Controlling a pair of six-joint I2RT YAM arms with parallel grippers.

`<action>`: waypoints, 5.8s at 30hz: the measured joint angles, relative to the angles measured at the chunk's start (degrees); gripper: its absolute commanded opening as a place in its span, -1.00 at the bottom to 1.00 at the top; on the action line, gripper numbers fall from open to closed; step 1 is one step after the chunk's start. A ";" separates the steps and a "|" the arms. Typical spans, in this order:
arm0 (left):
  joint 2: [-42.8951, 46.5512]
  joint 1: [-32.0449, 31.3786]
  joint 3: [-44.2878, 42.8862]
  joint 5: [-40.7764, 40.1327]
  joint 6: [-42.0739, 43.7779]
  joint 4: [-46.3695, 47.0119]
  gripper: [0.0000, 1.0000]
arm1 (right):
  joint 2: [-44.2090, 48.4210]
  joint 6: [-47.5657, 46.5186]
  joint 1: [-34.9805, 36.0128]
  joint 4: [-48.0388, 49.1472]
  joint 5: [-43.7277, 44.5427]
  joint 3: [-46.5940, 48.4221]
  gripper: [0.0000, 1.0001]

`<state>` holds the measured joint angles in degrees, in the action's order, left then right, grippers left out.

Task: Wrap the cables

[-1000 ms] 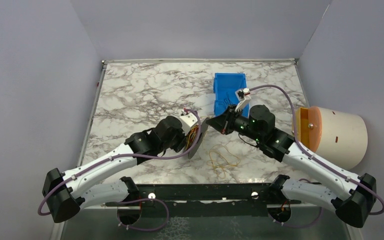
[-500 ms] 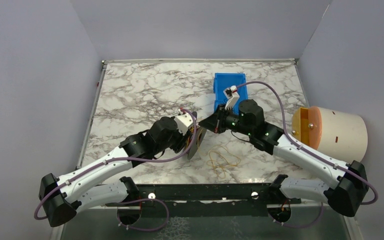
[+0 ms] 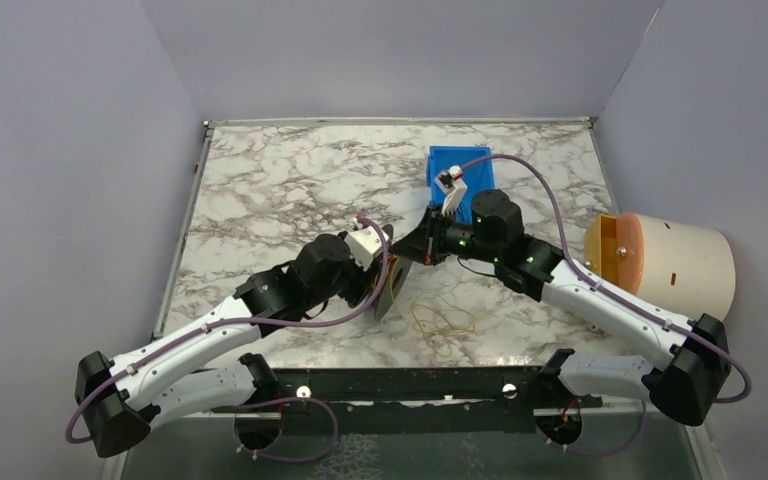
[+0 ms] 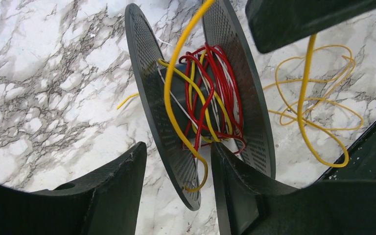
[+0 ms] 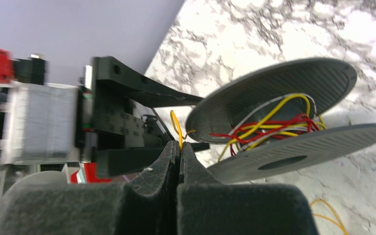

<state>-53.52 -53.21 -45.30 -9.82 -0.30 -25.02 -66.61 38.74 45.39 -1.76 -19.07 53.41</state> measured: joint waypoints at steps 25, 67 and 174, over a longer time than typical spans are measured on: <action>0.66 2.03 0.13 0.85 -0.11 0.98 -0.68 | -4.57 2.47 -0.02 -0.70 -1.33 -0.02 -0.99; -0.72 2.51 0.85 1.51 0.50 2.60 -0.66 | -4.81 -1.42 0.24 -1.46 10.10 -0.02 -0.99; 1.31 7.02 1.95 3.08 -3.76 1.29 -1.00 | -23.43 -44.68 7.43 65.57 4.42 -40.04 -0.04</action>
<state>-52.21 -46.19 -43.35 -6.74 -4.05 -23.73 -90.04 -5.93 52.82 63.81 -14.66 13.37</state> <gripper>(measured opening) 0.025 0.527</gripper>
